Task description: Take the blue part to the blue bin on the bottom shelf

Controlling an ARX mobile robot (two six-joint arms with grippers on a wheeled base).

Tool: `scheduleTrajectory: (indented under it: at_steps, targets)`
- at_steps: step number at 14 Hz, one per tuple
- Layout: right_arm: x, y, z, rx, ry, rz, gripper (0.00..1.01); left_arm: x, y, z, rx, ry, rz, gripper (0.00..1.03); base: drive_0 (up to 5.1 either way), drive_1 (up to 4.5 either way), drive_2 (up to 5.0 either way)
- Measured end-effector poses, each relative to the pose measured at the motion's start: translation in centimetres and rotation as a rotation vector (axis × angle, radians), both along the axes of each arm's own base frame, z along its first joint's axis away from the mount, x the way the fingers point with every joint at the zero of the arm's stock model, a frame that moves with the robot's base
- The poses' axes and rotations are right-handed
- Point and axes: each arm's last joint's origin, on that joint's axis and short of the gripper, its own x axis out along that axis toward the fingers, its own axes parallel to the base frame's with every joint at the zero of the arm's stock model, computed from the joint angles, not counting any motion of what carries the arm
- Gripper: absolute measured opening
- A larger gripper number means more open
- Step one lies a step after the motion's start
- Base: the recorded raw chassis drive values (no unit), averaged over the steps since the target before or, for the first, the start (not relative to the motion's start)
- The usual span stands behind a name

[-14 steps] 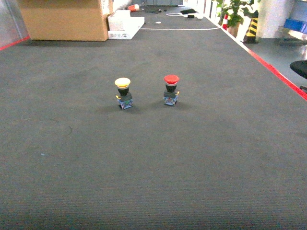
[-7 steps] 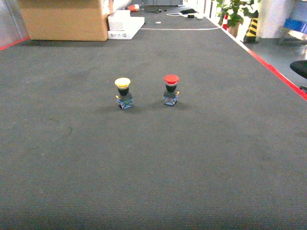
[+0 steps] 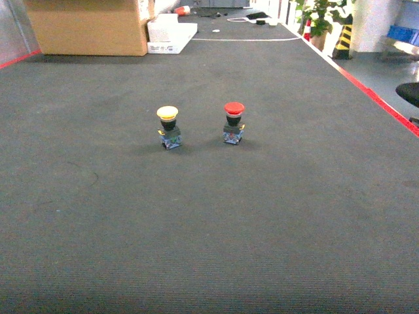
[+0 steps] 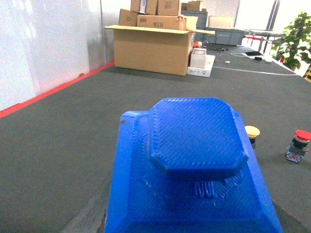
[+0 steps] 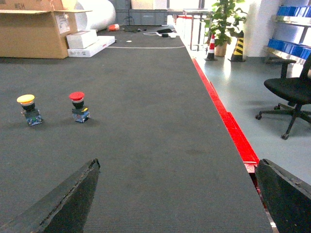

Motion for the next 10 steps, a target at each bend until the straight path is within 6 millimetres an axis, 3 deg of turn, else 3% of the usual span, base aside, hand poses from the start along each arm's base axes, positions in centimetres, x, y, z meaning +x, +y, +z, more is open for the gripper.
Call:
scheduleTrajectory:
  at_steps: [3,10]
  targets:
    - [0.00,0.00,0.00,0.000,0.000,0.000,0.98,0.00,0.00,-0.01,0.000,0.001,0.000,0.43,0.0,-0.68,0.7]
    - [0.00,0.00,0.00,0.000,0.000,0.000,0.98,-0.02,0.01,0.08,-0.001,-0.003,0.000,0.43,0.0,-2.08,2.1]
